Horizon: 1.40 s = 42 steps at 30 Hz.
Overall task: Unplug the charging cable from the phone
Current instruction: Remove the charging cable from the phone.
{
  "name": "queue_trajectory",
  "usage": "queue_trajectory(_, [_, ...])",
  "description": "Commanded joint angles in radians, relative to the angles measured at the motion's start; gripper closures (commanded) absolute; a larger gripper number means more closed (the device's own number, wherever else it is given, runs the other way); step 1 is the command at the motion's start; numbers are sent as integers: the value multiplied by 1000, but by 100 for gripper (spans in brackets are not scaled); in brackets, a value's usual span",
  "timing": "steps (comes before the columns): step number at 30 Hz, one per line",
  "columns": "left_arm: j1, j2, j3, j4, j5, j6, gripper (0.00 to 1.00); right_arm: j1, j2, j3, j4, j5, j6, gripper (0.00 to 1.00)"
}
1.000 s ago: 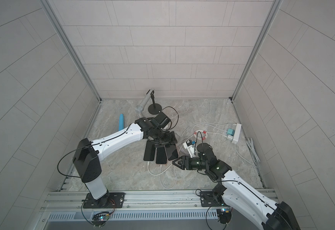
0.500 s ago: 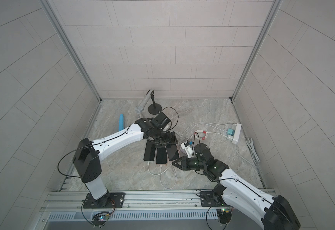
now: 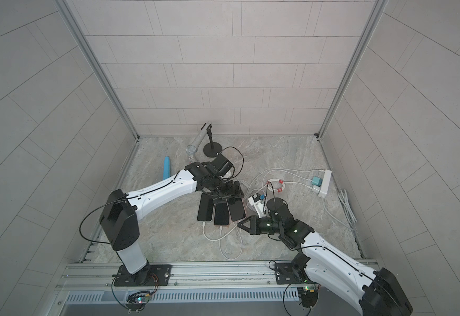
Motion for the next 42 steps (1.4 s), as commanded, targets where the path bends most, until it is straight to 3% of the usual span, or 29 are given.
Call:
queue_trajectory(1, [5, -12, -9, 32, 46, -10, 100, 4, -10, -12, 15, -2, -2, 100])
queue_trajectory(42, [40, 26, 3, 37, 55, -13, 100, 32, -76, -82, 1, -16, 35, 100])
